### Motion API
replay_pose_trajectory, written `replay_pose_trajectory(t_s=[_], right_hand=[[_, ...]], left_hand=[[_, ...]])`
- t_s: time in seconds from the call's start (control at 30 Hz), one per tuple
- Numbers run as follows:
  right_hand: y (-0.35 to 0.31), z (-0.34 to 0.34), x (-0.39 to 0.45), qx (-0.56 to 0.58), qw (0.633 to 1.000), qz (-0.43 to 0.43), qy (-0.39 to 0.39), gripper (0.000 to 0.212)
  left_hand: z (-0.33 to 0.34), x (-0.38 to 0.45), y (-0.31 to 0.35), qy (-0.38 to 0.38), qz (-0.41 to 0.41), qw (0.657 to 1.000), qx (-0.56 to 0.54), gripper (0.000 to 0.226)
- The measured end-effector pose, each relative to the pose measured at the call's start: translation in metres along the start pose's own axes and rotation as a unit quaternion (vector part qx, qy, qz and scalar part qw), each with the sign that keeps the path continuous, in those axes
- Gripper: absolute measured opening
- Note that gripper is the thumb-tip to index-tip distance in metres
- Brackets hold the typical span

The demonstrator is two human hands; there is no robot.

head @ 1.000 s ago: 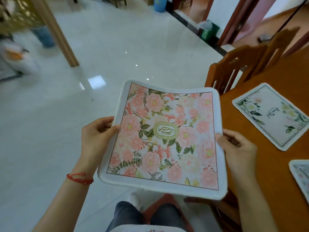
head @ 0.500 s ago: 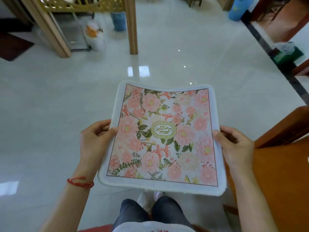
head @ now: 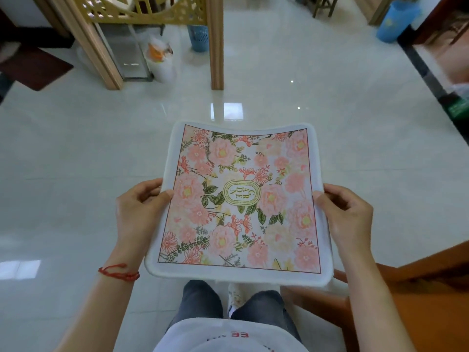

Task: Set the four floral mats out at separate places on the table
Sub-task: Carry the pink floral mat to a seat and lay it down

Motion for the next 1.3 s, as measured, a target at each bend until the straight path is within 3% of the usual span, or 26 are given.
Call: replay_pose_trajectory(t_s=[0.77,1.3], right_hand=[[-0.004,0.054,0.18,0.056,0.984,0.024,0.167,0.018],[0.0,-0.066,0.282,0.056,0.941,0.028,0.332,0.014]], left_hand=[[0.144,0.222,0.155,-0.13,0.099,0.986,0.043,0.023],[0.368,0.233,0.29,-0.259,0.187,0.944,0.077,0.026]])
Point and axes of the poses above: each hand's wrist, its own x-axis towards the middle knuckle, its own z-axis out of the palm, y = z × x, the point moved 7 cm from there along x, towards the middle knuckle, and after that the axes turned 14 degrees about x, right-handed, at the moved point
